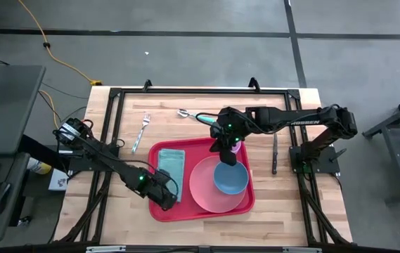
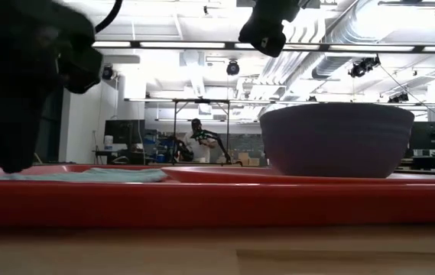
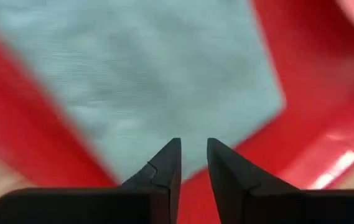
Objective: Set up tray
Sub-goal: Adjust the blue napkin on the red serving tray
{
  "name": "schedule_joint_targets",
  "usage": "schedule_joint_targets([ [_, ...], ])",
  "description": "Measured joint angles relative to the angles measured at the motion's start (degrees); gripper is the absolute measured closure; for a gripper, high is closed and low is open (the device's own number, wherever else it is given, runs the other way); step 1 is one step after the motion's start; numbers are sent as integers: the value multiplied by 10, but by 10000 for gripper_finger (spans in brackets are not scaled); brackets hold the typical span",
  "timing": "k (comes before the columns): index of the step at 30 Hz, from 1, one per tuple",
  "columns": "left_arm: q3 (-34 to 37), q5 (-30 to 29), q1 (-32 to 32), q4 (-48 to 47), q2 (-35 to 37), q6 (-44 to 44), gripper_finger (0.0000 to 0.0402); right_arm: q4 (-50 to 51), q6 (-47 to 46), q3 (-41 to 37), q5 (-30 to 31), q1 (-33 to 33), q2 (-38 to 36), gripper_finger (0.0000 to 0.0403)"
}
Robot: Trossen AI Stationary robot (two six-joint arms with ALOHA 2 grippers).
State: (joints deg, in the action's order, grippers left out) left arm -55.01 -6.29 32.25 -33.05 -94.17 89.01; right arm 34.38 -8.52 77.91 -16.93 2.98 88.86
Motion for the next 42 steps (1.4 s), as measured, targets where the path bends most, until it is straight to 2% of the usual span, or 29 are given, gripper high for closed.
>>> schedule_joint_targets([
  [4,-2,0,0,-77,0,13,291,0,0,0,0,0,0,403],
  [8,-2,1,0,-88,0,12,291,0,-3,0,0,0,0,403],
  [22,-3,27,0,-51,-24,-2,291,-7,-5,0,0,0,0,403],
  [33,-2,47,0,40,-26,-3,291,-10,-5,0,3,0,0,403],
  [42,-2,48,0,37,-25,-9,291,-8,-5,0,2,0,0,403],
])
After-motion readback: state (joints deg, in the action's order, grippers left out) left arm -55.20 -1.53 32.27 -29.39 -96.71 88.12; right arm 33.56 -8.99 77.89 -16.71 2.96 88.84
